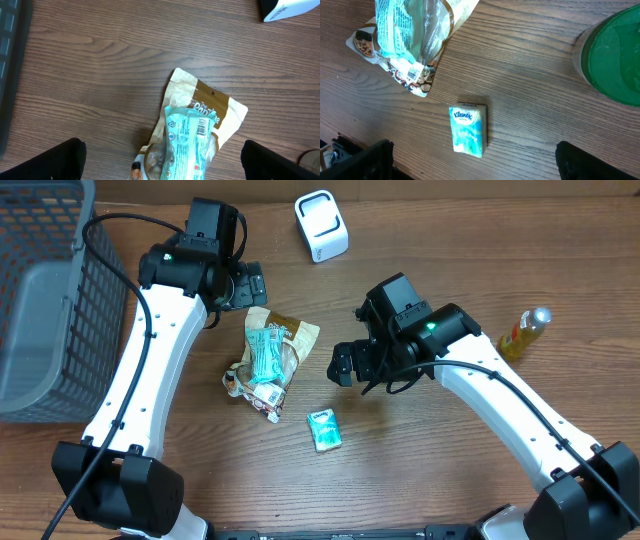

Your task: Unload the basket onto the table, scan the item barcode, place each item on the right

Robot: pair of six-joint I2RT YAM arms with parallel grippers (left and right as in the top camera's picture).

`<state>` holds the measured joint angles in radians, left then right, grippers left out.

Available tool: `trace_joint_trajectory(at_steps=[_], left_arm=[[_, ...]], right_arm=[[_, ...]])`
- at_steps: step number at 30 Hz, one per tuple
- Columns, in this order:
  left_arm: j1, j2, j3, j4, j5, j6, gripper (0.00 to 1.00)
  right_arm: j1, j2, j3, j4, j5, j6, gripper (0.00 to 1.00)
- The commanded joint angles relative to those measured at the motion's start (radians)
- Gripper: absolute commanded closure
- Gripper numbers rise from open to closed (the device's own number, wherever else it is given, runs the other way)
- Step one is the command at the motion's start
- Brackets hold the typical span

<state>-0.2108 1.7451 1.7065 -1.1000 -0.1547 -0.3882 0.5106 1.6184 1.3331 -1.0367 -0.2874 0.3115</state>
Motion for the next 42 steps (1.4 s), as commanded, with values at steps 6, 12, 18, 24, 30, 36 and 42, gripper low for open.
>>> trace_joint_trajectory(at_steps=[6, 12, 18, 24, 30, 36, 42], left_arm=[[-0.006, -0.012, 0.017, 0.0, -0.01, 0.015, 0.0], [-0.006, -0.012, 0.017, 0.0, -0.01, 0.015, 0.0], [-0.006, -0.012, 0.017, 0.0, -0.01, 0.015, 0.0], [-0.006, -0.012, 0.017, 0.0, -0.01, 0.015, 0.0], [-0.006, -0.012, 0.017, 0.0, -0.01, 0.015, 0.0], [-0.006, -0.012, 0.017, 0.0, -0.01, 0.015, 0.0], [-0.006, -0.012, 0.017, 0.0, -0.01, 0.015, 0.0]], right_arm=[[0.002, -0.021, -0.003, 0.018, 0.006, 0.003, 0.0], [0.002, -0.021, -0.003, 0.034, 0.006, 0.003, 0.0], [0.002, -0.021, -0.003, 0.039, 0.006, 0.003, 0.0], [0.002, -0.021, -0.003, 0.059, 0.006, 0.002, 0.0], [0.002, -0.021, -0.003, 0.067, 0.061, 0.003, 0.0], [0.002, -0.021, -0.003, 0.067, 0.09, 0.003, 0.0], [0.002, -0.021, -0.003, 0.067, 0.09, 0.003, 0.0]])
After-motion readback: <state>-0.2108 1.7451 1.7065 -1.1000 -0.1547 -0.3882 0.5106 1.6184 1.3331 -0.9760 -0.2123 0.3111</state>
